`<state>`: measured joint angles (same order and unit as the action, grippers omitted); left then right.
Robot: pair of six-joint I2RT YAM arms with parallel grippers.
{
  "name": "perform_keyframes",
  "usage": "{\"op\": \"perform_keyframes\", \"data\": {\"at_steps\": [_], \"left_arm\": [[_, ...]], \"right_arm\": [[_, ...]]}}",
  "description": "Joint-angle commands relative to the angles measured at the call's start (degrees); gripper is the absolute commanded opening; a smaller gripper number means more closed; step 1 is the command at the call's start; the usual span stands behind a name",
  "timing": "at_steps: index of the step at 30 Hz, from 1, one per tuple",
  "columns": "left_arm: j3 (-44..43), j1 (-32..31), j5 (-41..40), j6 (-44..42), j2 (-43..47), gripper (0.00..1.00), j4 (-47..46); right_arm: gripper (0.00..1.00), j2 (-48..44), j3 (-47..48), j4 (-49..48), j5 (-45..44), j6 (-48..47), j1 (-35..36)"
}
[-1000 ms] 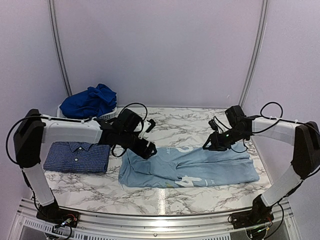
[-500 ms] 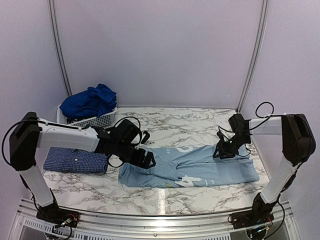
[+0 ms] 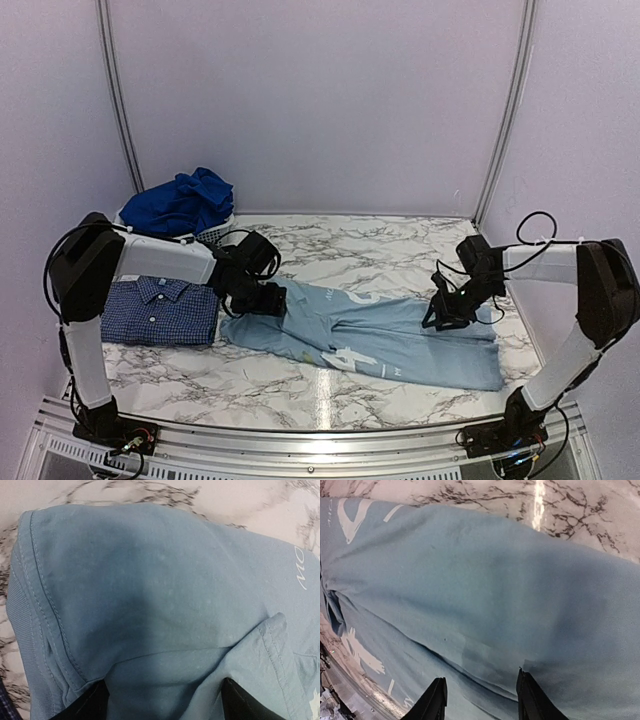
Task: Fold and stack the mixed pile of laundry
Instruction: Rotate the rectangle-folded T-shirt at the center of the board.
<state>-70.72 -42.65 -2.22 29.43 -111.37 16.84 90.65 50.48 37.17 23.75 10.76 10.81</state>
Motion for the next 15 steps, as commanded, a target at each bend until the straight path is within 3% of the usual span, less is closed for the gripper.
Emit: {"op": "perform_keyframes", "data": {"at_steps": [1, 5, 9, 15], "left_arm": [[-0.1, 2.6, -1.4, -5.9, 0.3, 0.82, 7.6], [-4.5, 2.1, -0.4, -11.4, 4.1, 0.87, 7.1], [-12.2, 3.8, -2.8, -12.2, 0.9, 0.88, 8.4], [-16.9, 6.9, -3.0, -10.3, -5.4, 0.88, 9.0]], "right_arm": [[0.45, -6.4, 7.3, 6.2, 1.2, 2.0, -3.6], [0.44, -11.4, 5.0, 6.7, -5.2, 4.7, -13.3], [0.44, -13.3, 1.6, 4.5, -7.1, 6.9, -21.5], [0.4, -8.5, 0.4, 0.0, -6.1, 6.7, -23.8]]}}
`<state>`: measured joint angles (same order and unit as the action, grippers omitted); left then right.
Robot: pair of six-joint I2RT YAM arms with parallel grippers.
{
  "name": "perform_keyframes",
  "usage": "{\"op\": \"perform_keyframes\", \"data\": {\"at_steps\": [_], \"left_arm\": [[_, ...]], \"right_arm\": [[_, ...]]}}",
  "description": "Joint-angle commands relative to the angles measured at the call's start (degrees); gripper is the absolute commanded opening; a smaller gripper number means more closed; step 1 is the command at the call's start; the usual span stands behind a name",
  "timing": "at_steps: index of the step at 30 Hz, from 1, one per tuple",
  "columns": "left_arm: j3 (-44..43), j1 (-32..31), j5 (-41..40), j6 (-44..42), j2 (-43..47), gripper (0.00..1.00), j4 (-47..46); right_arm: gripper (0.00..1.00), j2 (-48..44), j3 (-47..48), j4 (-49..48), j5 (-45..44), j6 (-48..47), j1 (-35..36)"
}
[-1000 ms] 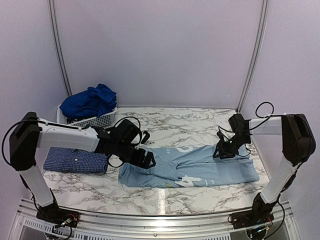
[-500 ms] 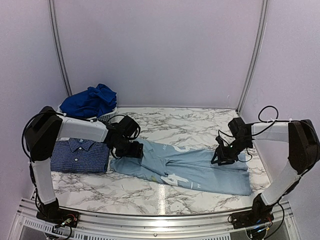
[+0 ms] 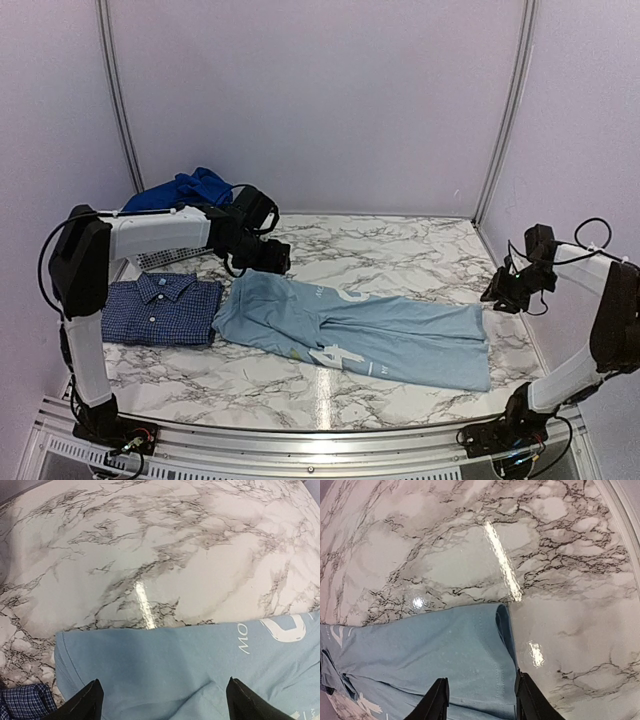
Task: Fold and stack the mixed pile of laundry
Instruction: Rotate the rectangle-folded T-shirt at the center of the board.
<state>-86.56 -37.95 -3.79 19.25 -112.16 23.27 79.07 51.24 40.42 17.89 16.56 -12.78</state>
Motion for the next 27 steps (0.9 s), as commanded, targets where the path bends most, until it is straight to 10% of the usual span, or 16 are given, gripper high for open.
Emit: {"op": "perform_keyframes", "data": {"at_steps": [1, 19, 24, 27], "left_arm": [[-1.4, 2.6, -1.2, 0.0, -5.4, 0.88, 2.7], [-1.3, 5.4, -2.0, 0.0, -10.9, 0.89, 2.3], [-0.7, 6.5, -2.6, 1.3, -11.6, 0.88, 2.2], [0.3, 7.5, -2.8, 2.5, -11.8, 0.86, 2.3]], "right_arm": [[0.4, 3.9, -0.5, -3.8, 0.2, 0.8, -0.2], [0.36, 11.5, -0.9, -11.1, 0.1, -0.8, -0.2], [0.03, 11.2, -1.2, -9.5, -0.6, -0.5, -0.3], [0.0, 9.0, -2.6, -8.4, -2.9, 0.6, -0.6]]}}
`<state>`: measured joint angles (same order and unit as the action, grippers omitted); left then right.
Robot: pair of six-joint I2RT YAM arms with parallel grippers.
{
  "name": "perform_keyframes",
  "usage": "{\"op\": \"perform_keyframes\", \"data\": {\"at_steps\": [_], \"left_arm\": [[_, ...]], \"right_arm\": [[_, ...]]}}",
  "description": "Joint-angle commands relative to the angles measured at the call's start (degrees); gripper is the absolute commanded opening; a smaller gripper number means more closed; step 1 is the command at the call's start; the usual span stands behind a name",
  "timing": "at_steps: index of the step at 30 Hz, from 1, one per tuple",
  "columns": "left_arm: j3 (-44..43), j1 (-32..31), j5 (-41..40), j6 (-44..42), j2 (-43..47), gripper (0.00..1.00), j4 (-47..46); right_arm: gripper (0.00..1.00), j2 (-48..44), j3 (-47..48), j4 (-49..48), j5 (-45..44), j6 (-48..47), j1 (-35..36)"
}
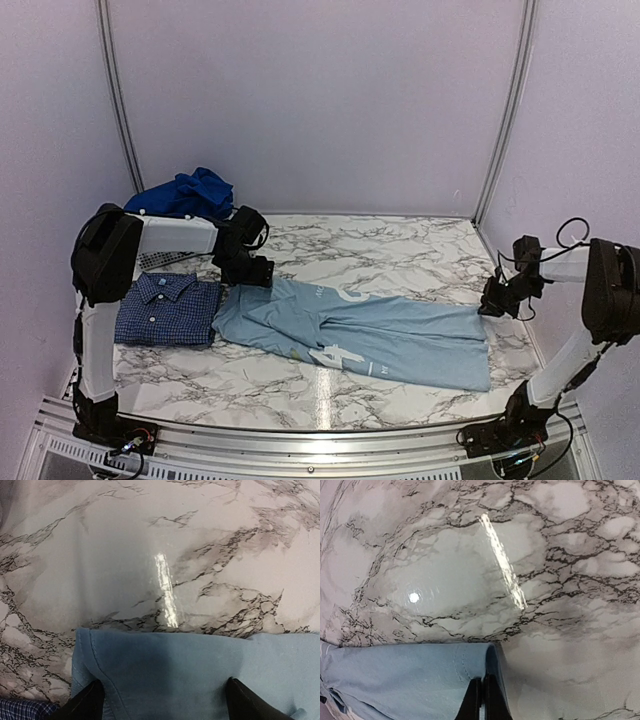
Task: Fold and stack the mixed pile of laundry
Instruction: Rotate the rectangle-folded T-shirt at the center of the board.
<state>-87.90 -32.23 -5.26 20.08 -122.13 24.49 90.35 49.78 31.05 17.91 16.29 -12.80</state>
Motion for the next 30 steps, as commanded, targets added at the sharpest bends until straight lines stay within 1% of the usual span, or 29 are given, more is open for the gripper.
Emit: {"op": "perform_keyframes", "data": {"at_steps": [1, 4, 7, 12, 13, 14, 15, 16, 18, 21, 24, 28, 30], "left_arm": [[2.0, 1.9, -1.7, 1.8, -1.9, 0.86, 1.0], [2.4, 2.5, -2.3, 1.9, -2.3, 0.85, 1.0], [2.4, 3.3, -2.2, 2.3, -3.0, 0.84, 1.1], [1.6, 4.4, -1.3, 2.3, -3.6, 0.83, 1.1], [1.1, 4.4, -0.2, 1.8, -3.3, 0.85, 1.1], [0.7, 4.3, 0.5, 1.3, -2.4, 0.87, 1.0], [0.2, 4.2, 1.4, 0.5, -1.7, 0.88, 0.9], [-0.3, 3.9, 2.2, -0.4, -0.4, 0.91, 0.8], [-0.8, 3.0, 2.4, -3.1, 2.3, 0.95, 0.9], [0.0, 1.0, 1.3, -5.2, 6.8, 0.98, 2.3], [2.5, -0.8, 0.6, -4.6, 10.0, 0.97, 4.7], [8.1, -4.8, 3.2, -2.1, 12.3, 0.95, 5.3], [10.2, -8.4, 3.5, -1.5, 12.1, 0.94, 5.2]], "right_arm": [[0.0, -3.0, -1.6, 1.3, -4.1, 1.2, -0.8], [0.0, -4.6, -3.7, 1.1, -7.1, 1.9, -2.5], [0.0, -4.5, -5.5, 0.6, -7.5, 2.2, -4.6], [0.0, -3.9, -5.6, 0.5, -7.2, 2.1, -4.8], [0.08, -3.9, -4.7, 0.9, -6.1, 1.8, -4.8], [0.21, -4.0, -3.8, 1.1, -4.9, 1.5, -4.8], [0.31, -4.6, -3.0, 1.2, -3.8, 1.2, -4.8], [0.38, -5.3, -2.0, 1.2, -2.7, 0.8, -4.7], [0.47, -7.1, 0.7, 2.2, -1.8, -1.0, -4.1], [0.51, -9.3, 4.3, 2.9, 0.4, -3.4, -2.3], [0.54, -9.5, 6.7, 2.6, 3.5, -5.2, 2.1], [0.55, -6.2, 7.4, 1.0, 11.9, -7.5, 8.1], [0.55, -3.7, 7.7, 1.4, 12.8, -8.9, 11.6]]}}
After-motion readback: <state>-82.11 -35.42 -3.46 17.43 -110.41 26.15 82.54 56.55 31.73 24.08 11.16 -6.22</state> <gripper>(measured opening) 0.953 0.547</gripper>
